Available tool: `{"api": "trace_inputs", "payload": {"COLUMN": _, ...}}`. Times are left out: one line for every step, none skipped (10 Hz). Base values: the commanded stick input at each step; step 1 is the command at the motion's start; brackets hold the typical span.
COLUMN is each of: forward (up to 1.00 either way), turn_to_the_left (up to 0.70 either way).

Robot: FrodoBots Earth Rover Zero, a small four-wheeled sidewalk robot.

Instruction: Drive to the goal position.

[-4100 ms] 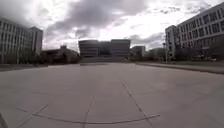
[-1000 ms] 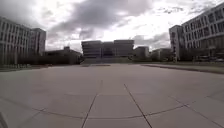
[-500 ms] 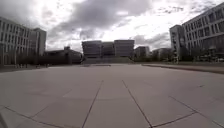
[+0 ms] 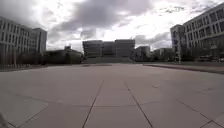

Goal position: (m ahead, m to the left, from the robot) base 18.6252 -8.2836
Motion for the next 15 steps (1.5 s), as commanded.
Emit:
{"api": "trace_inputs", "payload": {"forward": 0.50, "turn_to_the_left": 0.01}}
{"api": "trace_inputs", "payload": {"forward": 0.50, "turn_to_the_left": 0.01}}
{"api": "trace_inputs", "payload": {"forward": 0.50, "turn_to_the_left": 0.01}}
{"api": "trace_inputs", "payload": {"forward": 0.50, "turn_to_the_left": 0.01}}
{"api": "trace_inputs", "payload": {"forward": 0.50, "turn_to_the_left": 0.01}}
{"api": "trace_inputs", "payload": {"forward": 0.50, "turn_to_the_left": 0.01}}
{"api": "trace_inputs", "payload": {"forward": 0.50, "turn_to_the_left": 0.01}}
{"api": "trace_inputs", "payload": {"forward": 0.50, "turn_to_the_left": 0.01}}
{"api": "trace_inputs", "payload": {"forward": 0.50, "turn_to_the_left": 0.01}}
{"api": "trace_inputs", "payload": {"forward": 0.50, "turn_to_the_left": 0.01}}
{"api": "trace_inputs", "payload": {"forward": 0.50, "turn_to_the_left": 0.01}}
{"api": "trace_inputs", "payload": {"forward": 0.50, "turn_to_the_left": 0.01}}
{"api": "trace_inputs", "payload": {"forward": 0.50, "turn_to_the_left": 0.01}}
{"api": "trace_inputs", "payload": {"forward": 0.50, "turn_to_the_left": 0.01}}
{"api": "trace_inputs", "payload": {"forward": 0.50, "turn_to_the_left": 0.01}}
